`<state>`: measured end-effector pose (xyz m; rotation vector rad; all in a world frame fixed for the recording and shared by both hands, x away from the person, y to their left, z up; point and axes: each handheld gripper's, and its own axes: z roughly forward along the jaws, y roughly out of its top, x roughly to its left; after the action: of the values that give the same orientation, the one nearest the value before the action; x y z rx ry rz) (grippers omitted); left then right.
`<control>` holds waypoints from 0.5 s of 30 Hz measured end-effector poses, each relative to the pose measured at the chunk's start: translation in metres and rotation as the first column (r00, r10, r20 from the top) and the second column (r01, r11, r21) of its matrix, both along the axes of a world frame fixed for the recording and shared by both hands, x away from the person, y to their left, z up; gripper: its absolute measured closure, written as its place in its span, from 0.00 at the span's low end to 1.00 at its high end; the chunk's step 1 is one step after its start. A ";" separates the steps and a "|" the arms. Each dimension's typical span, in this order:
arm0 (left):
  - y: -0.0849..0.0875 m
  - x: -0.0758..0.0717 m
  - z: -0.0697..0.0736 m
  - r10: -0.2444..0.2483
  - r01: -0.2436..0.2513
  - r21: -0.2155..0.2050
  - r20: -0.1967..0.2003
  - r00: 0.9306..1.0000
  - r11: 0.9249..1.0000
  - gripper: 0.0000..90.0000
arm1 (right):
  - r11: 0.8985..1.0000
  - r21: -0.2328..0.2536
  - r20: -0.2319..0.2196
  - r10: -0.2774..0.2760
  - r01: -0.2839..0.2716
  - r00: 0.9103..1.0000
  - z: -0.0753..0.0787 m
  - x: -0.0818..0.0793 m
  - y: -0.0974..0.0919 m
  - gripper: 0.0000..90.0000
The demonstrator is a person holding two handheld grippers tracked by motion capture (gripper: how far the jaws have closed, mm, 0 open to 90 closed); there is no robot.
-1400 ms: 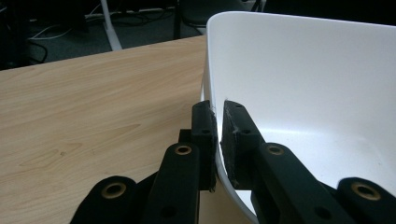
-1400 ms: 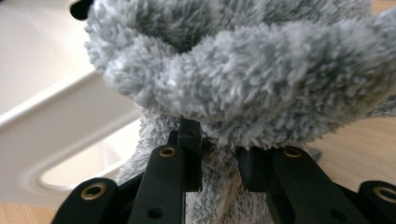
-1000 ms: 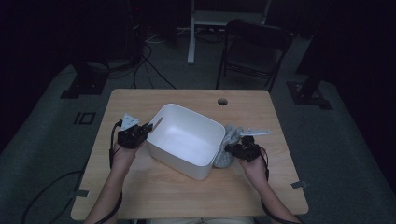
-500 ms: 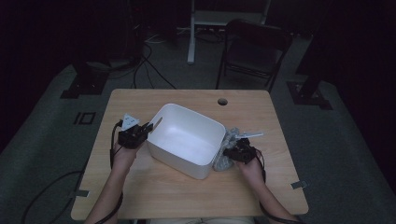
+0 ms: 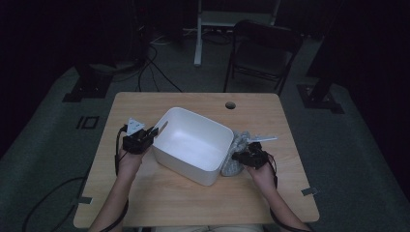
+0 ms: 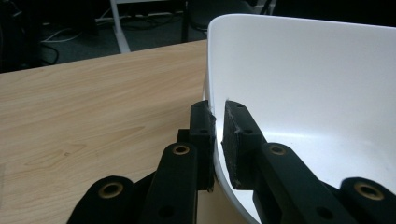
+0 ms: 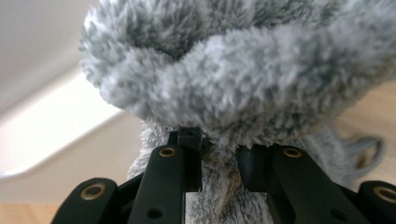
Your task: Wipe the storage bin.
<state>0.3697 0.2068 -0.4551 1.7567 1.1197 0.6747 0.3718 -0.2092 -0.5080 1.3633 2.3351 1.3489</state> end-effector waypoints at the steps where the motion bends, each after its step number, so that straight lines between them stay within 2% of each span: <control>1: 0.000 0.000 0.000 0.001 -0.001 -0.001 0.001 1.000 1.000 0.92 | 1.000 0.014 0.013 0.002 -0.002 1.000 0.005 -0.002 -0.002 0.82; 7: -0.002 0.000 0.000 0.003 -0.003 0.000 0.001 1.000 1.000 0.92 | 0.997 0.072 0.099 0.014 -0.021 0.995 0.042 -0.020 -0.012 0.82; 9: -0.003 0.001 0.000 0.000 0.000 -0.002 0.002 1.000 1.000 0.92 | 0.997 0.071 0.125 0.026 -0.035 0.992 0.051 -0.026 -0.012 0.82; 12: -0.004 0.001 0.000 -0.001 0.001 0.006 0.002 1.000 1.000 0.92 | 0.999 0.041 0.152 0.029 -0.036 0.988 0.056 -0.028 -0.007 0.82; 14: -0.004 0.001 -0.001 -0.003 0.003 -0.008 0.000 1.000 1.000 0.92 | 0.998 0.060 0.139 0.024 -0.032 0.990 0.054 -0.024 -0.006 0.82; 15: -0.004 0.001 -0.001 -0.003 0.003 0.005 0.003 1.000 1.000 0.92 | 0.997 0.074 0.133 0.016 -0.026 0.991 0.053 -0.023 -0.005 0.82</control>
<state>0.3702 0.2025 -0.4557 1.7602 1.1145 0.6784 0.3486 -0.2139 -0.4552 1.2301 2.2403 1.4988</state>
